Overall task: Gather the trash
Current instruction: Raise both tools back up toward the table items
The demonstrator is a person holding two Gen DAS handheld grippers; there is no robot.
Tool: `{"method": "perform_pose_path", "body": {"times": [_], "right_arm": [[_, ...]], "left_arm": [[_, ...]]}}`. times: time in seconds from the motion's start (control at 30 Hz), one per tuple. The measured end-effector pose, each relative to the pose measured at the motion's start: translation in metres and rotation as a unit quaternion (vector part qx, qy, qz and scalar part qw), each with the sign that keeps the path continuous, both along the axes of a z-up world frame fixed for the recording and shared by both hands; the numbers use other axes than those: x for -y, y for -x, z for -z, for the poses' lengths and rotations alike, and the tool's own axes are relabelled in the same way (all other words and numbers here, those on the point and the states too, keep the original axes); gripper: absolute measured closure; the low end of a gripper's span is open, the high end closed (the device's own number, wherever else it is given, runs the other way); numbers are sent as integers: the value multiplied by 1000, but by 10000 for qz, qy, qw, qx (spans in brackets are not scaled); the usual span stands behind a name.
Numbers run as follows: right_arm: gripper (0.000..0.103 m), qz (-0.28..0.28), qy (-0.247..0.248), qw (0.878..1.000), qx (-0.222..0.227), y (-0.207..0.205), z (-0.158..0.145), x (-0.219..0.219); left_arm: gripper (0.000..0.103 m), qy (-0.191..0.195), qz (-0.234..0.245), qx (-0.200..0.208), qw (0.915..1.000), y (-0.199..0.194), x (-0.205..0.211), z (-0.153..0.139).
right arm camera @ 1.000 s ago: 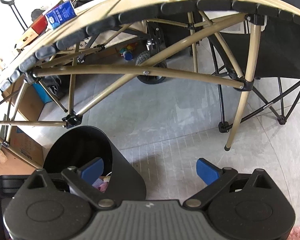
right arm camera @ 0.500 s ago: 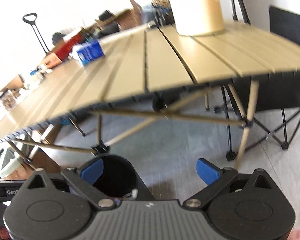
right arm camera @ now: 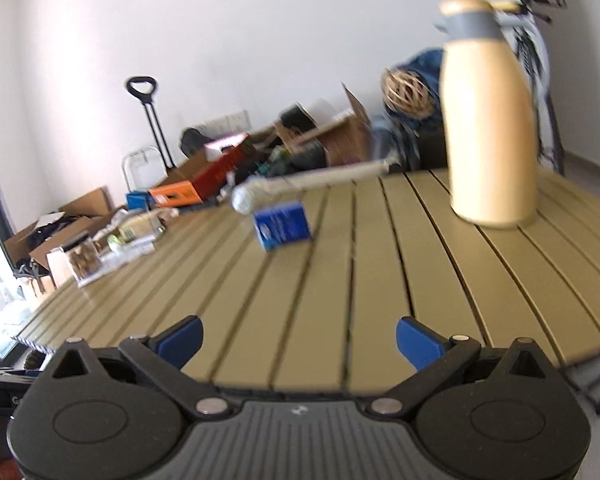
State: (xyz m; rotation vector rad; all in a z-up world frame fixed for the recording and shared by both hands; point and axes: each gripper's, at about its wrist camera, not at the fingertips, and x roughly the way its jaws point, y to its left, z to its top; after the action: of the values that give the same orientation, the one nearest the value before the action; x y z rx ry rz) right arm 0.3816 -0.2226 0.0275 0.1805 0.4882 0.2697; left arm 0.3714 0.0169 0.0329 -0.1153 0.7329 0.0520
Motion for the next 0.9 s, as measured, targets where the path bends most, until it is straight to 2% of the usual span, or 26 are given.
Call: {"method": "perform_pose_path", "body": {"times": [0.2, 0.4, 0.6, 0.9], "right_arm": [[0, -167, 188, 9990, 382, -40, -25, -27], [0, -221, 116, 9983, 517, -101, -31, -52], [0, -194, 521, 9976, 406, -166, -16, -85], [0, -193, 1006, 9947, -5, -250, 20, -115]], "left_arm": [[0, -42, -189, 275, 9994, -20, -22, -22], [0, -136, -365, 408, 9984, -50, -41, -32], [0, -164, -481, 436, 9978, -74, -59, -33], [0, -264, -551, 398, 9973, -122, -78, -29]]}}
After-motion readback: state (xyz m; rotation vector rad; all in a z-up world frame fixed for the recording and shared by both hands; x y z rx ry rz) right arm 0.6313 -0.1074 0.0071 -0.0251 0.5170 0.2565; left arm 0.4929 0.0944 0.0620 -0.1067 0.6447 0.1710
